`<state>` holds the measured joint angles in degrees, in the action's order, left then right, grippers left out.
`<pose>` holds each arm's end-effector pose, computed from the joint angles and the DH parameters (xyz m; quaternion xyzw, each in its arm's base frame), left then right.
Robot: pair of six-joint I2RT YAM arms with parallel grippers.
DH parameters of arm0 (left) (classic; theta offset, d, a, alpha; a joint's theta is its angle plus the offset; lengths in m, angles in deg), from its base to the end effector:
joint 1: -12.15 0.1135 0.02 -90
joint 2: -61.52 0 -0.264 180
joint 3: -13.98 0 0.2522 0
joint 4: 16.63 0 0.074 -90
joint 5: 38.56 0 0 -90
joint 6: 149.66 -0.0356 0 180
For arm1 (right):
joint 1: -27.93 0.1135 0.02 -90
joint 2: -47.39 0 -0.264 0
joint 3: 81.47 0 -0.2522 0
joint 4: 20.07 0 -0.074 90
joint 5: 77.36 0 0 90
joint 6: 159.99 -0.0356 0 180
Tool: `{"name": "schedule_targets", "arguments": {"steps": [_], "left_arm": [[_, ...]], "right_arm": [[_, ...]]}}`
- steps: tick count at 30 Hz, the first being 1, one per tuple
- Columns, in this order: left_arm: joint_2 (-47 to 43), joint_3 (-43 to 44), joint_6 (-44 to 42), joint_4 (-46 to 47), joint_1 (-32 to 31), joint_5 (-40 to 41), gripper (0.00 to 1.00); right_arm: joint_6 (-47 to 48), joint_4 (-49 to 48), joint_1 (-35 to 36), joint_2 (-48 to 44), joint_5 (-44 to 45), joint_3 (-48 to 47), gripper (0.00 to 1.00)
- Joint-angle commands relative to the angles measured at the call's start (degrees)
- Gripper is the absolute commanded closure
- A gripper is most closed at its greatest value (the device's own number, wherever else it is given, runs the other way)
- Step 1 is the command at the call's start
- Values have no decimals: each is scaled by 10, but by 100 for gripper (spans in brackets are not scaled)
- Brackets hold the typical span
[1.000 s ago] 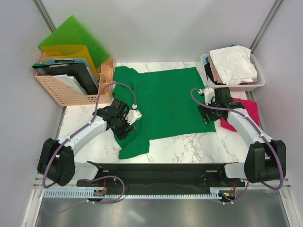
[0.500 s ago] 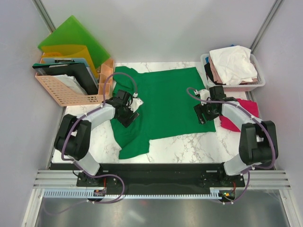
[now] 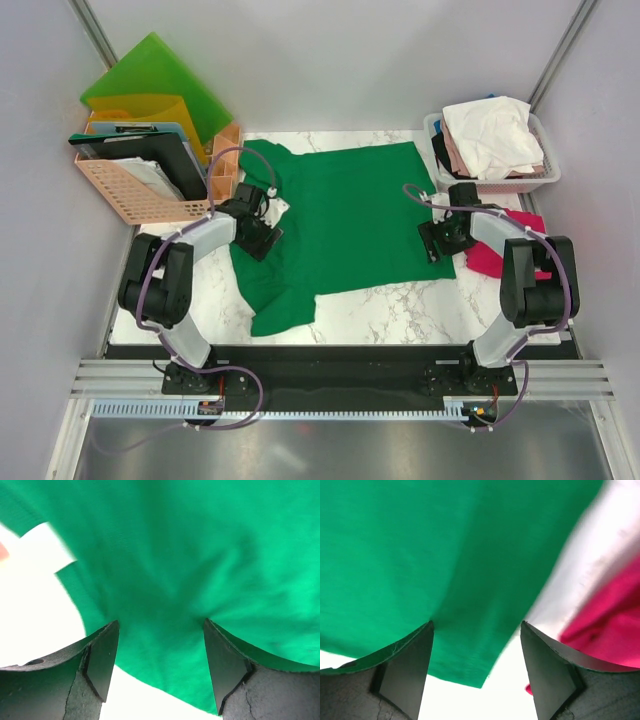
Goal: Fold and stack the t-shirts
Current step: Flatten out the tshirt
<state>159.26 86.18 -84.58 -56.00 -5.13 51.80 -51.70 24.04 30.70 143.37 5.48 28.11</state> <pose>0.3148 -0.0977 0.1671 0.3508 0.9109 0.0175 0.2165 0.3124 0.0196 0.1647 -0.1904 0.9638 0.0371 0.1828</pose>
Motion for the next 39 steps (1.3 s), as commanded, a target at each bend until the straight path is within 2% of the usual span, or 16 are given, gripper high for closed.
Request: {"name": "schedule_targets", "arguments": {"steps": [1, 12, 18, 24, 27, 30, 31, 32, 35, 36, 39], "left_arm": [[6, 37, 4, 23, 31, -2, 25], [22, 59, -6, 23, 62, -20, 25], [-53, 12, -16, 43, 74, -48, 25], [-87, -9, -48, 42, 80, -19, 25], [-133, -10, -43, 31, 84, -33, 25], [-220, -3, -15, 6, 84, -55, 25], [-253, 0, -6, -5, 84, -69, 25], [-312, 3, 4, -8, 84, -72, 24], [-418, 26, 42, -23, 86, -61, 23], [-431, 46, 61, -35, 95, -62, 19], [-457, 59, 84, -67, 135, -116, 14]], "right_arm": [[-1, -19, -25, 6, 21, 3, 22], [16, -41, -72, 26, 26, 16, 22], [25, -57, -95, -22, 0, 40, 22], [34, 3, -95, -69, -52, 24, 22], [48, 44, -94, -119, -67, 9, 21], [63, 95, -94, -201, -66, -25, 21], [64, 104, -94, -257, -60, -52, 21], [61, 113, -94, -288, -53, -66, 21], [20, 76, -94, -403, -29, -110, 14], [5, 64, -94, -426, -28, -115, 3], [-72, 14, -94, -468, -62, -107, 2]]}}
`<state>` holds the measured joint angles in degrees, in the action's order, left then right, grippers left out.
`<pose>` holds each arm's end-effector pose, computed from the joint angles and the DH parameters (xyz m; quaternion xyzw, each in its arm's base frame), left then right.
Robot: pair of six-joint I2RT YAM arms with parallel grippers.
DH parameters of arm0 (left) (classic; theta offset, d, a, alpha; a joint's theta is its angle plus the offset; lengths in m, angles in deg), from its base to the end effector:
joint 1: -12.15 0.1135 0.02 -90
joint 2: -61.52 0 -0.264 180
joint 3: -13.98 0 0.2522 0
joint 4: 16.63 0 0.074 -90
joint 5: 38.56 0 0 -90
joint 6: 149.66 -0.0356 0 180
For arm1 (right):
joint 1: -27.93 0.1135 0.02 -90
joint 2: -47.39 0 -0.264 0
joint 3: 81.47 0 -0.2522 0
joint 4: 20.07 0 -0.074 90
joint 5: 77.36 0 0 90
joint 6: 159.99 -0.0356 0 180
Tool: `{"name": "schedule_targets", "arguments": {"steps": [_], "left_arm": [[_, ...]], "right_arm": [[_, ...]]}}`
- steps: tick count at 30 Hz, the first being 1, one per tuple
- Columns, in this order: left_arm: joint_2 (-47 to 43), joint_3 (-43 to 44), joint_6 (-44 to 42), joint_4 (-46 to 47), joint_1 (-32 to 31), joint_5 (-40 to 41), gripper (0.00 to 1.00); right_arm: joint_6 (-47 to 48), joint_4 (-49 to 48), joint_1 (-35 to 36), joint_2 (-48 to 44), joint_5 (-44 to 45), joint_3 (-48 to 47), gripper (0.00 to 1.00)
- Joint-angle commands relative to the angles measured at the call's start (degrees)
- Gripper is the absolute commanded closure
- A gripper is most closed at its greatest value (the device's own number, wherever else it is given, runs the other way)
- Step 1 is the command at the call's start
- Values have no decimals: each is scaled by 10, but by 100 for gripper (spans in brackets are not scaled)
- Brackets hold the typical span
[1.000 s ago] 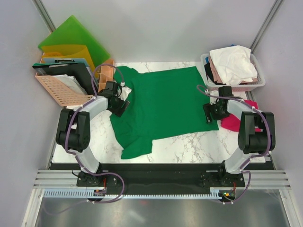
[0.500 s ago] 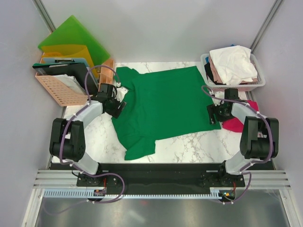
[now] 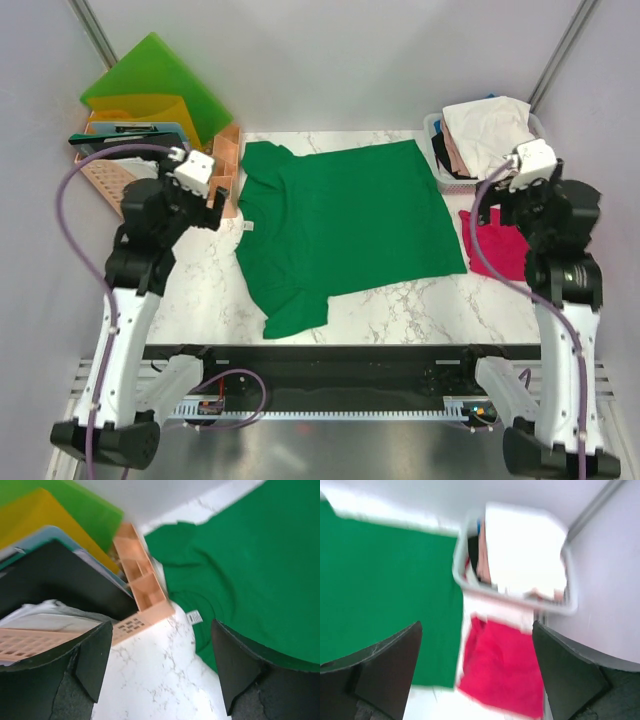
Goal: Fold and stack the t-shirts
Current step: Flatten out the tshirt
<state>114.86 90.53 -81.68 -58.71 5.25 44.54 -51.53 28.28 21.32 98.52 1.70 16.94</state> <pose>0.1957 -0.0280 0.3893 0.2366 0.7775 0.0279 0.5820 0.1750 -0.0135 0.4134 -0.1389 0.7947 -0.0519 0.5886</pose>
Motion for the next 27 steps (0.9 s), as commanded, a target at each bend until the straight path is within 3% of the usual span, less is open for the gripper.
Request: {"name": "schedule_targets", "arguments": {"steps": [1, 6, 11, 15, 19, 27], "left_arm": [[-16, 11, 56, -44, 32, -67, 13], [73, -14, 60, -84, 31, -195, 0], [117, -12, 26, -62, 31, -157, 0], [129, -6, 36, -60, 31, -186, 0], [169, -8, 46, -68, 29, -245, 0], [178, -21, 24, -106, 21, -235, 0]], "right_arm": [[-88, -43, -1, -17, -73, 25, 2], [-92, -34, -2, 69, -124, 46, 2], [-48, 15, -2, 108, -76, 47, 2], [-32, 18, -1, 81, -44, 93, 2], [-60, -17, -1, 45, -90, 153, 2], [-24, 2, -1, 71, -90, 154, 2]]}}
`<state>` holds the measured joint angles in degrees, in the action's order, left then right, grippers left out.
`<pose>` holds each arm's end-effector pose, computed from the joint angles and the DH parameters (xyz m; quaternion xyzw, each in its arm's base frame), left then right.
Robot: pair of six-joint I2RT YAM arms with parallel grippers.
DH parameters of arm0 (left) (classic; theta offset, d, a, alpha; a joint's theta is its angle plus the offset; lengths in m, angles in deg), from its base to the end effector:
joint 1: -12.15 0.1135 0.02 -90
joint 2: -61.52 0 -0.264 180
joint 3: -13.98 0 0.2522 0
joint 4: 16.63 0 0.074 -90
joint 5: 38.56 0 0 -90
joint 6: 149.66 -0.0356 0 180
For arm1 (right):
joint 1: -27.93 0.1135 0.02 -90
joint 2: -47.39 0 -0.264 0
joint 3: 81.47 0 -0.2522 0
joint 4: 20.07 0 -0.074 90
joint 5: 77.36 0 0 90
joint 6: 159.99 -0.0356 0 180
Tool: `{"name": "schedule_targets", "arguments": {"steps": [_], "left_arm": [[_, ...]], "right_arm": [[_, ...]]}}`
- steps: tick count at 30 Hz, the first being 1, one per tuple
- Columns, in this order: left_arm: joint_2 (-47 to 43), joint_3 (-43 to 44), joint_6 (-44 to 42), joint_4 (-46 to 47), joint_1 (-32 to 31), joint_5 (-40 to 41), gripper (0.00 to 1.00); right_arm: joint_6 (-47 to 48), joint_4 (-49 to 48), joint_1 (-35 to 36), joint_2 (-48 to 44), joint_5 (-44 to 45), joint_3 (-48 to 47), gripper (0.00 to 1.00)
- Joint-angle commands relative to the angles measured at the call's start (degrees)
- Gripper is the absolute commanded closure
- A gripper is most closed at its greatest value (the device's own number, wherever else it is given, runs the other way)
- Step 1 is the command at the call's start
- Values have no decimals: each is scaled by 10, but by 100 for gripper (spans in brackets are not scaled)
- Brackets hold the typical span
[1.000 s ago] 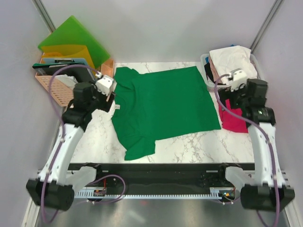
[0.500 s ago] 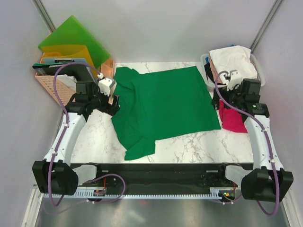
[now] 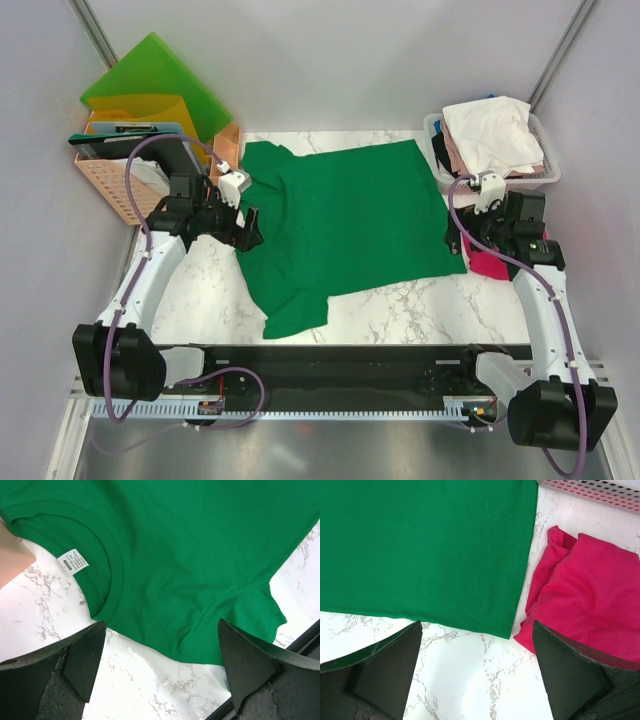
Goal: Fold and stack the t-shirts
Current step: Flatten out the tshirt
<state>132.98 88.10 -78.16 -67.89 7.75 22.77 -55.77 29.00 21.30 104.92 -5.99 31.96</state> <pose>0.2555 -0.0368 0.2966 0.2657 0.8709 -0.1878 0.3683 0.2097 -0.0129 0.3066 -0.1274 0.8880 0.0689 0.4365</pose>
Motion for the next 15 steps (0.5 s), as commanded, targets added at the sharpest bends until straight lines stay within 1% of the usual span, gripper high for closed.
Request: {"name": "schedule_targets", "arguments": {"steps": [1, 7, 12, 13, 14, 15], "left_arm": [[-4, -1, -15, -19, -5, -17, 0], [-10, -32, -58, -44, -12, -39, 0], [9, -45, -65, -53, -15, -42, 0], [7, -45, -67, -57, -16, -48, 0], [5, -46, -69, -64, -17, -73, 0], [2, -45, -76, -95, -17, -95, 0]], "right_arm": [[20, -3, -1, 8, -11, 5, 2], [37, -1, 0, -5, -11, 39, 2], [38, 10, 0, 35, -18, 32, 2], [41, 15, 0, 39, -18, 27, 5], [43, 21, -1, 45, -18, 21, 5], [48, 33, 0, 45, -16, 20, 5]]}}
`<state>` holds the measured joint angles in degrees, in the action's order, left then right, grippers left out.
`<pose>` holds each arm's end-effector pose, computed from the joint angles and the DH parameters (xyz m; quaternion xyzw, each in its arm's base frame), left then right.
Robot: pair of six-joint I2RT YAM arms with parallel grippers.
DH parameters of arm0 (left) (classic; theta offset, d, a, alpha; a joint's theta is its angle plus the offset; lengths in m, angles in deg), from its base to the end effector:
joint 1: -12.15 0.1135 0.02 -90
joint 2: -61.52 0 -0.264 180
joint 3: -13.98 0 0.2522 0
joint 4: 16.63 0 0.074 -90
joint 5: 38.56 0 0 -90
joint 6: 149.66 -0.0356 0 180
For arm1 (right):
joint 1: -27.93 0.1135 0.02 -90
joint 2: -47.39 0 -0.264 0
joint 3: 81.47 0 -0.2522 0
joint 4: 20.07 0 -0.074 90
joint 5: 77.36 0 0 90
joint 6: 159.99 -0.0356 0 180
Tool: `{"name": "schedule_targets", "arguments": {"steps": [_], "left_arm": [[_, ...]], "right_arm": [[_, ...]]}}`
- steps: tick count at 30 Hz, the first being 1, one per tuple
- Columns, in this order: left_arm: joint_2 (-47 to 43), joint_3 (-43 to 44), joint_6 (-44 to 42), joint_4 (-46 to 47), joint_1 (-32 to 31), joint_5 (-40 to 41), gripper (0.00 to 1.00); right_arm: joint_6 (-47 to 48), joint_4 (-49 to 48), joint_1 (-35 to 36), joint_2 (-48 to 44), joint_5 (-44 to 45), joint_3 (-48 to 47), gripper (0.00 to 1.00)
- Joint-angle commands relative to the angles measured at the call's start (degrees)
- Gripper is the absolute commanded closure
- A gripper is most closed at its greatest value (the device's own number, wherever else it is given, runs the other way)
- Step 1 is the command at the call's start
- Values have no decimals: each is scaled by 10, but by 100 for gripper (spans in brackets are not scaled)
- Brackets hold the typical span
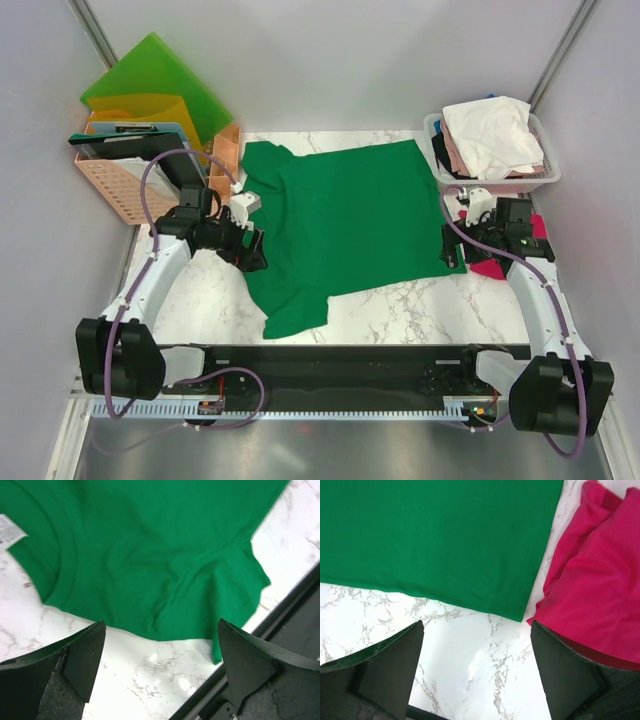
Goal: Fold and stack the t-shirts
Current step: Flatten out the tshirt
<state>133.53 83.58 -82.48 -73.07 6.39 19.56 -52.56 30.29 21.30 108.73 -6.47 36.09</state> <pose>0.2412 -0.0432 0.2648 0.3001 0.8794 -0.2233 0.2946 0.2157 -0.0133 0.2684 -0.1445 0.9149 0.0807 0.3681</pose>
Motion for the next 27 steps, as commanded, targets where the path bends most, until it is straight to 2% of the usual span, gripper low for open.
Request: {"name": "schedule_targets", "arguments": {"steps": [1, 3, 6, 9, 10, 12, 15, 19, 21, 22, 23, 24, 27], "left_arm": [[-13, 2, -54, -60, -12, -84, 0], [-26, 1, -81, -115, -28, -121, 0], [-52, -15, -127, -144, -80, -115, 0], [-103, -44, -124, -112, -153, -41, 0], [-114, -57, -120, -89, -199, -15, 0], [-148, -70, -118, -61, -234, 44, 0], [-178, -75, -118, -33, -272, 36, 0], [-169, -78, -104, -25, -315, 16, 0], [-172, -96, -95, 17, -340, 71, 0], [-187, -127, -78, 48, -371, 112, 0], [-197, -145, -74, 86, -385, 200, 0], [-201, -159, -75, 141, -393, 237, 0], [-211, -202, -86, 225, -426, 345, 0]], "right_arm": [[23, 22, -1, 7, -5, -23, 6], [34, 29, -1, 4, 9, -24, 5], [48, 29, 0, 11, 23, -23, 5], [53, 31, -1, 30, 29, -23, 5], [54, 30, 0, 34, 24, -23, 4], [52, 26, -1, 47, 21, -20, 5], [41, 18, -1, 64, 19, -18, 5], [38, 15, -1, 79, 14, -18, 7], [37, 13, 0, 85, 14, -17, 7], [36, 14, 0, 86, 15, -18, 7], [36, 9, 0, 89, 15, -17, 7], [35, 8, -1, 91, 16, -17, 7], [29, 4, -1, 100, 19, -17, 7]]}}
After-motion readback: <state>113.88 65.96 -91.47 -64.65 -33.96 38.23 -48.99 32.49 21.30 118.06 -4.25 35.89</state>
